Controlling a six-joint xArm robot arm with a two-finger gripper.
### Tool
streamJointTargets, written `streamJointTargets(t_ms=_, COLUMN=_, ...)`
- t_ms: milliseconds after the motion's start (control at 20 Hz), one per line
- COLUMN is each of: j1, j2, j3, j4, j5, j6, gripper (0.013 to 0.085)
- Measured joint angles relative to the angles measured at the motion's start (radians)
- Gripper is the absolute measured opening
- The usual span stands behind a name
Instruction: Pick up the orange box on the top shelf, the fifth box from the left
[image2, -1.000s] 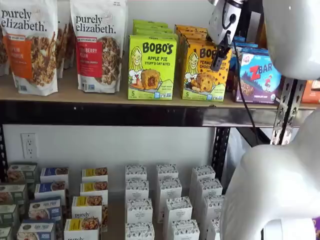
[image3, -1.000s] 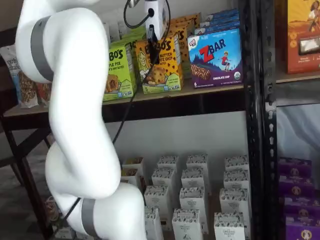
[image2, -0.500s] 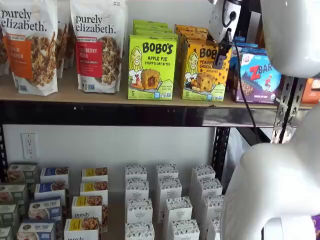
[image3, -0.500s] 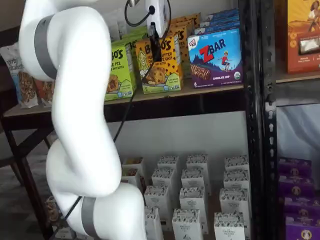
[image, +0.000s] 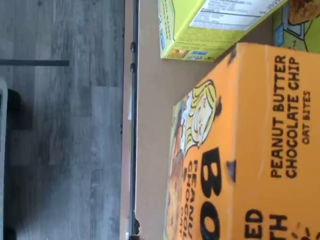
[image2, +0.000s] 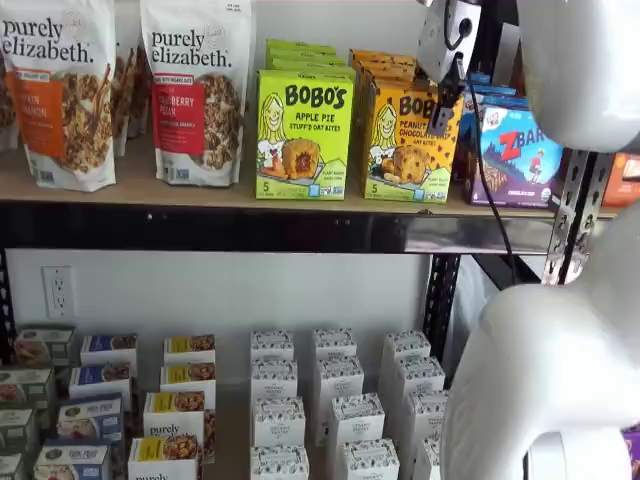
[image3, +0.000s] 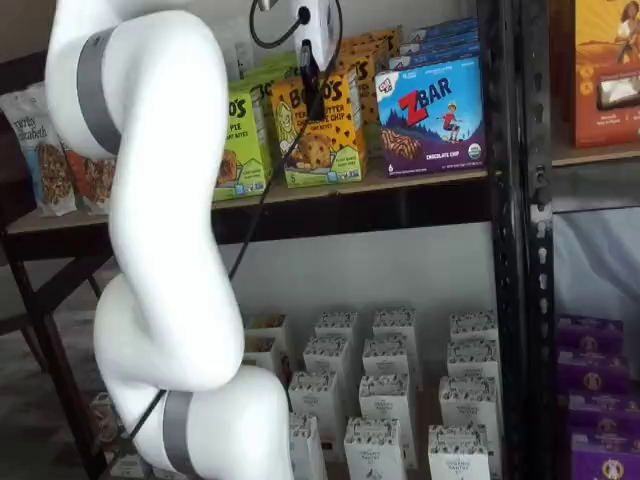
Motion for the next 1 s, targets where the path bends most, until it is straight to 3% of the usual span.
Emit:
streamJointTargets(t_ms=150, j1=0.002, j2=0.003, j3=-0.006, j4=-0.004, j5=0.008, j6=0.002, gripper=0.085)
streamJointTargets(t_ms=350, j1=0.002, j2=0.004, j3=-0.006, j4=-0.001, j5=0.007, j6=0.002, gripper=0.073)
streamJointTargets(t_ms=650, j1=0.001, j2=0.001, j3=-0.002, j4=0.001, j5=0.0, j6=0.002, gripper=0.061)
streamJointTargets(t_ms=1000, j1=0.004, j2=0.006, j3=-0.011, j4=-0.005, j5=0.013, j6=0.004, gripper=0.061)
